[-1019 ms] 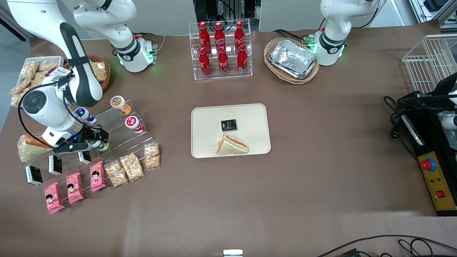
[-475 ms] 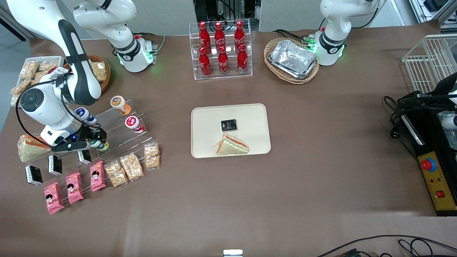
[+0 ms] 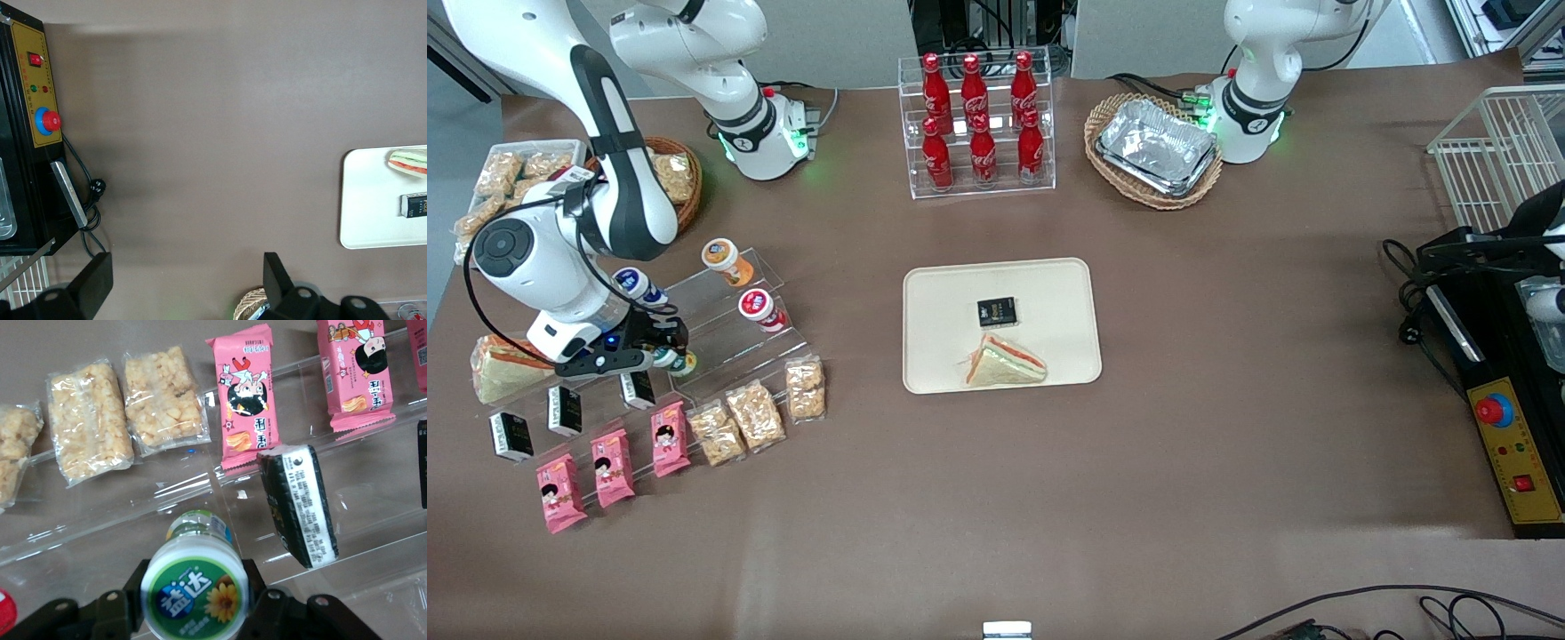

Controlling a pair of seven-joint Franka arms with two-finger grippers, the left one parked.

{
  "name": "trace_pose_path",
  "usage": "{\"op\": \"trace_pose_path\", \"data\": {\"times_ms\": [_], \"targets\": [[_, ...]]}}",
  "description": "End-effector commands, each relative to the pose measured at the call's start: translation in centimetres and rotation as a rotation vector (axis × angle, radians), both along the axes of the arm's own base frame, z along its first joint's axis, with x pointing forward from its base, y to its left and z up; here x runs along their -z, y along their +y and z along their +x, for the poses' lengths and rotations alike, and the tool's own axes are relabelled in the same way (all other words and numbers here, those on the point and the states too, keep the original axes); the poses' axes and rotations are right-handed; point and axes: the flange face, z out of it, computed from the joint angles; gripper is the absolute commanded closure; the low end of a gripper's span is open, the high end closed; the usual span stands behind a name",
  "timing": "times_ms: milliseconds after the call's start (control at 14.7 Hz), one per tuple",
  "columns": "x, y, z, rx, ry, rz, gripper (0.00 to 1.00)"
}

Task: Place green gum on tray
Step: 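Close the right gripper on the green-labelled gum bottle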

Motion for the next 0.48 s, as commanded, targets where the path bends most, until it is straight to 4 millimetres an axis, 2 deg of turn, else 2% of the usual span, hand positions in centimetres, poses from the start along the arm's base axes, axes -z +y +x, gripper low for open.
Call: {"op": "trace_pose_path", "data": {"times_ms": [0,136,407], "targets": [[-3.1,0.1,0.0,-0.035,-0.047,0.024,1.00],[-6.6,0.0,0.4,-0.040,-0.029,0.039,1.00],[-16.0,-0.4,1.7,-0.034,0.079,0.063,1.00]]}}
